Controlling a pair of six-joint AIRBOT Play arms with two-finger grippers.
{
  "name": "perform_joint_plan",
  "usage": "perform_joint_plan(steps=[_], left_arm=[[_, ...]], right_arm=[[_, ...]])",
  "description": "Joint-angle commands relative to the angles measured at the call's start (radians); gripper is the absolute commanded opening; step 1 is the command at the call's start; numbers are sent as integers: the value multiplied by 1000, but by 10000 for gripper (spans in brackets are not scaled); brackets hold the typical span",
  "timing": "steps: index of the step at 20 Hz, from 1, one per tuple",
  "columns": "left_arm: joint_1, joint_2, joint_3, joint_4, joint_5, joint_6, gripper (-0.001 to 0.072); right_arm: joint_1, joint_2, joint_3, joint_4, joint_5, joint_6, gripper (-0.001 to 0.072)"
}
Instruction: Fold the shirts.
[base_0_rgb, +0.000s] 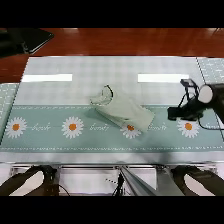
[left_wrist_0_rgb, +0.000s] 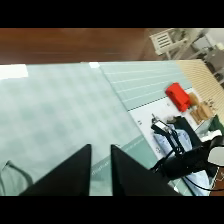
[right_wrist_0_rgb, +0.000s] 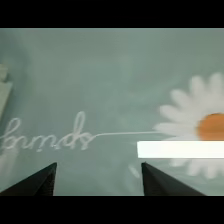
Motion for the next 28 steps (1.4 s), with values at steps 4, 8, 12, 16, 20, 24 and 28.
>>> perform_joint_plan(steps=[4, 8, 12, 16, 20, 24, 28], left_arm=[[27, -1, 0, 129, -106, -89, 269], [26, -1, 0, 129, -127, -112, 269], [27, -1, 0, 129, -126, -111, 269], [27, -5, 0, 136, -111, -111, 269], [27, -44, 0, 135, -41, -111, 268], [26, -102, 0, 135, -10, -111, 268], [26, -146, 0, 135, -10, -111, 268]], right_arm=[[-19, 85, -375, 726, -534, -54, 585], [144, 19, -387, 843, -792, -42, 584], [228, -76, -378, 956, -867, -40, 209], [139, 71, -270, 937, -797, -246, 45], [-121, 290, -74, 671, -615, -172, 45], [-464, 389, 87, 321, -217, -65, 45], [-741, 418, 103, -26, 95, -80, 44]])
